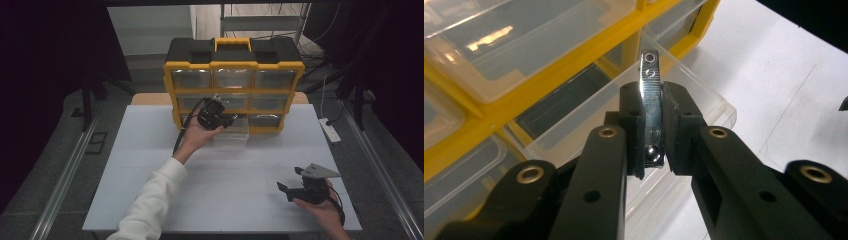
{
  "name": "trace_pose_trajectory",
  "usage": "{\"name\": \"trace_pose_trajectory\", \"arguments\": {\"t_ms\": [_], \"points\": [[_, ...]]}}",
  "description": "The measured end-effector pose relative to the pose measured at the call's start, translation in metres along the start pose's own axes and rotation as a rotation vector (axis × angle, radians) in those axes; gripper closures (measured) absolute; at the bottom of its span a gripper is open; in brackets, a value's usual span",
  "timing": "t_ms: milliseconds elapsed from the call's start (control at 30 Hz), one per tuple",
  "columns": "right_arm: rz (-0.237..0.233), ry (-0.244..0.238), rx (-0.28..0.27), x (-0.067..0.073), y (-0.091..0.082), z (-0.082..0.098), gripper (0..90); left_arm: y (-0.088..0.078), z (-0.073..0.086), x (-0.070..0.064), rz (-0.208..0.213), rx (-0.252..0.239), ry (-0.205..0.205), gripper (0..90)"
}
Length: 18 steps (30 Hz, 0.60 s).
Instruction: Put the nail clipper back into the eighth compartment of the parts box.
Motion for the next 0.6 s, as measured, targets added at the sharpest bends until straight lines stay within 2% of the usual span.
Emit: {"name": "trace_pose_trajectory", "arguments": {"t_ms": [333, 600], "points": [[0.002, 0.002, 0.006, -0.001, 0.001, 0.001, 12.5, 0.018, 0.003, -0.001, -0.008, 0.045, 0.02, 79.8], [-0.001, 0.004, 0.008, -0.001, 0.001, 0.001, 12.5, 0.022, 0.007, 0.001, -0.004, 0.034, 0.009, 79.7]]}}
Point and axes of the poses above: each handheld gripper's, and its own axes: y roughly forward along the jaws, z roughly out of its underside, x roughly to its left, the point moved 4 cm from there along y, roughly forward along the jaws, and after that the axes turned 11 degrees about x, right-handed, at the moved point
